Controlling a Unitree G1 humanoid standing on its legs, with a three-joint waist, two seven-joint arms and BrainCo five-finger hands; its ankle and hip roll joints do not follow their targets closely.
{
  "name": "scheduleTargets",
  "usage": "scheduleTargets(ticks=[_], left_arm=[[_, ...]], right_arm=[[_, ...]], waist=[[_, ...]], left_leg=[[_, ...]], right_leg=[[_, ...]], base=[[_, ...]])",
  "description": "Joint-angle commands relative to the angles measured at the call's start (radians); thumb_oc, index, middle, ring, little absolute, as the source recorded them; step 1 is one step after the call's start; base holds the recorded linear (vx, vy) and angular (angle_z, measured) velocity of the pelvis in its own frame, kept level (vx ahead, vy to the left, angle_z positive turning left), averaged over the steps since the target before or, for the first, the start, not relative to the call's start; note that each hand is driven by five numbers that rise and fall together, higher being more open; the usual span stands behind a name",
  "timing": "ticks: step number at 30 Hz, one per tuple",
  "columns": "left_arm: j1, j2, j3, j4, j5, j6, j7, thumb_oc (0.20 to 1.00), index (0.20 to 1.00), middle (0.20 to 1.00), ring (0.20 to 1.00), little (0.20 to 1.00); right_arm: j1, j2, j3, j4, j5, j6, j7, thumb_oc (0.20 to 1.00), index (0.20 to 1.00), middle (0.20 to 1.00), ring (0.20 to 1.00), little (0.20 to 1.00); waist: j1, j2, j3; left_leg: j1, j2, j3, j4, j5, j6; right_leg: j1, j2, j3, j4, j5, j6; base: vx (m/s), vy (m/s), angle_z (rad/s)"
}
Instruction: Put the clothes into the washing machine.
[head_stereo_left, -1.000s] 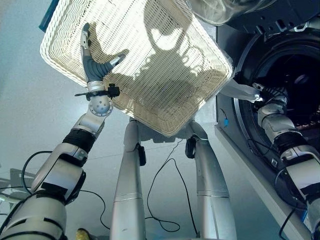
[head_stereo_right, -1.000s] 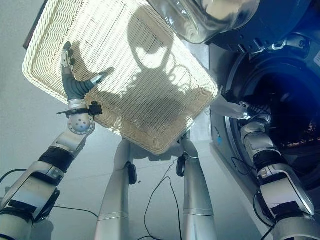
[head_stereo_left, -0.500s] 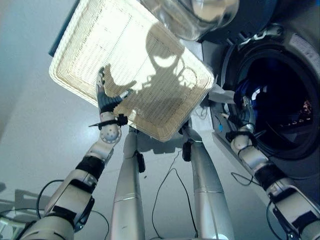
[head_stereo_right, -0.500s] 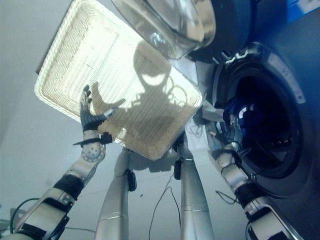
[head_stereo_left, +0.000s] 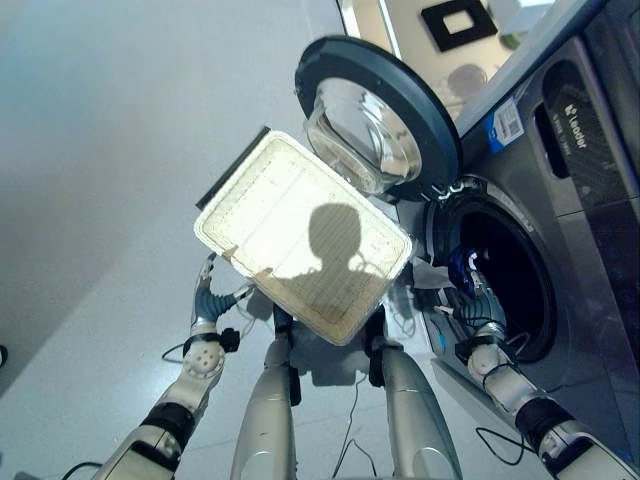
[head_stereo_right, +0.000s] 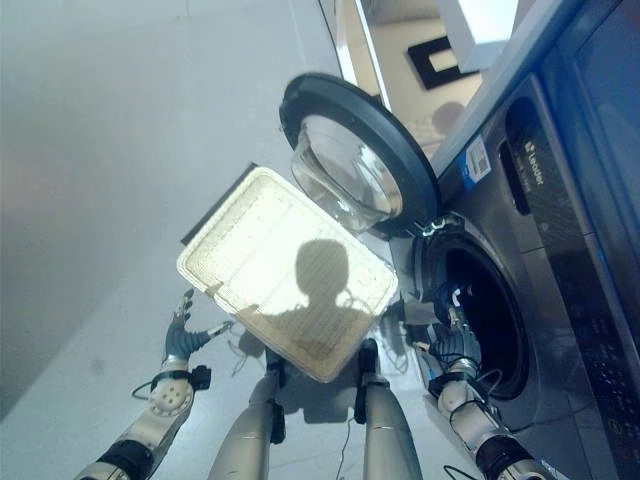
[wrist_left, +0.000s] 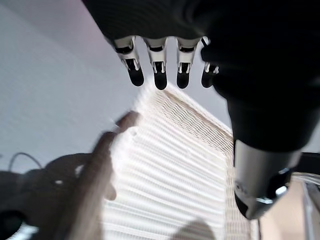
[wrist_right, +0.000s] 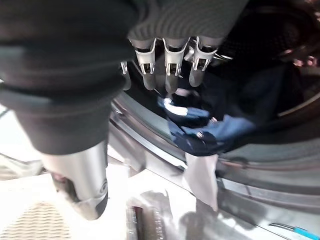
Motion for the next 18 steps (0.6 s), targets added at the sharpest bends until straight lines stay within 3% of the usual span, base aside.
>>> scheduleTargets(ticks=[1,9,12,14,18], left_arm=[[0.013,-0.01,0.024,0.027,0.007,-0.017,-0.061,1.0,1.0,1.0,1.0,1.0],[0.171,-0.016,0.047,0.164,0.034,0.036,-0.225,1.0,1.0,1.0,1.0,1.0],[0.213,-0.032,0.063,0.21,0.007,0.075,-0.305,1.0,1.0,1.0,1.0,1.0],[0.243,-0.054,0.092,0.263,-0.029,0.125,-0.393,1.0,1.0,1.0,1.0,1.0],[0.277,-0.093,0.131,0.328,-0.031,0.191,-0.475,1.0,1.0,1.0,1.0,1.0]], right_arm=[[0.061,-0.014,-0.041,0.021,-0.037,-0.045,0.03,1.0,1.0,1.0,1.0,1.0],[0.179,0.059,-0.08,0.227,0.014,-0.106,0.291,1.0,1.0,1.0,1.0,1.0],[0.204,0.088,-0.091,0.309,0.046,-0.096,0.38,1.0,1.0,1.0,1.0,1.0],[0.22,0.12,-0.124,0.386,0.111,-0.055,0.465,1.0,1.0,1.0,1.0,1.0],[0.236,0.164,-0.189,0.486,0.174,0.02,0.545,1.0,1.0,1.0,1.0,1.0]], waist=[[0.012,0.003,0.002],[0.024,0.006,-0.177],[0.034,0.007,-0.237],[0.045,0.009,-0.285],[0.061,0.01,-0.348]], left_leg=[[0.093,-0.024,0.026,0.048,-0.108,-0.027],[0.249,-0.012,0.038,-0.018,-0.109,-0.037],[0.285,-0.015,0.04,-0.02,-0.119,-0.033],[0.318,-0.017,0.04,-0.026,-0.127,-0.03],[0.364,-0.017,0.043,-0.038,-0.139,-0.027]], right_leg=[[0.162,-0.012,-0.06,-0.25,0.161,0.093],[0.351,-0.022,-0.085,-0.32,0.141,0.097],[0.395,-0.024,-0.089,-0.334,0.134,0.094],[0.433,-0.024,-0.096,-0.354,0.131,0.091],[0.484,-0.022,-0.106,-0.381,0.129,0.089]], base=[[0.04,-0.001,-0.03],[0.12,-0.016,0.1],[0.15,-0.001,0.05],[0.18,0.01,0.08],[0.16,0.003,0.09]])
